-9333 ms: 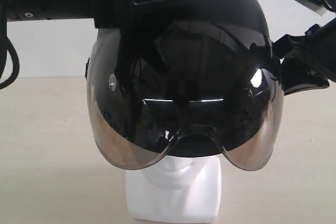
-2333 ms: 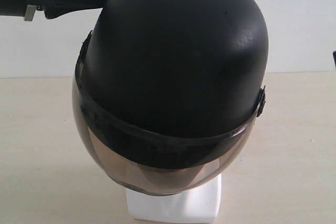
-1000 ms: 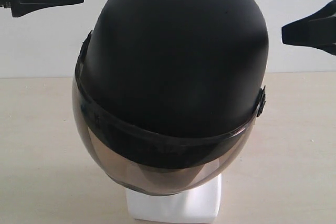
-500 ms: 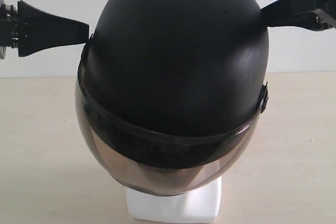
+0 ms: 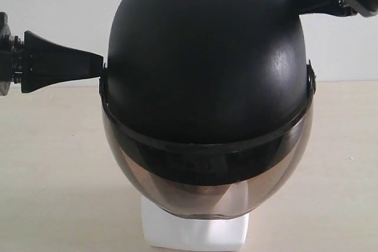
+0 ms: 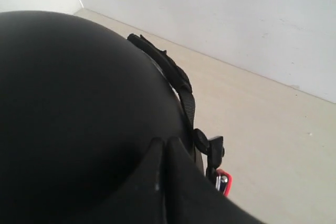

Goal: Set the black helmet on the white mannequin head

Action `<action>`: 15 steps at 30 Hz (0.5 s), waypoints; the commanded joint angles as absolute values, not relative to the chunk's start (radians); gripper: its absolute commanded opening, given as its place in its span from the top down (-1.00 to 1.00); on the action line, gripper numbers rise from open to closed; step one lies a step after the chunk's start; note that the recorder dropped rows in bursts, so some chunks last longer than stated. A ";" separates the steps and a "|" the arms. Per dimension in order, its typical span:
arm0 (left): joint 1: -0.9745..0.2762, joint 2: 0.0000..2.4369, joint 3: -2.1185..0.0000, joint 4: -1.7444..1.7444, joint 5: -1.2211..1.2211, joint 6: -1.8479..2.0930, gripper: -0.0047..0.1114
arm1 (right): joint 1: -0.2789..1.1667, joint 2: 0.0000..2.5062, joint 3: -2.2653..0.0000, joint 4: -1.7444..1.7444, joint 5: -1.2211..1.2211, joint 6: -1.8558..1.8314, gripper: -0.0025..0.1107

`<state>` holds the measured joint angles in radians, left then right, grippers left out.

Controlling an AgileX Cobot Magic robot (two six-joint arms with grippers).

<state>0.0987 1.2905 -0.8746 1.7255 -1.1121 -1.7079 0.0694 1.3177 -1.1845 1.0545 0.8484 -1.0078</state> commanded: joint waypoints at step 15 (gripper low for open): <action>0.099 1.071 -0.845 1.744 -0.979 -1.677 0.84 | 0.068 1.194 -1.210 0.926 0.763 -0.927 0.96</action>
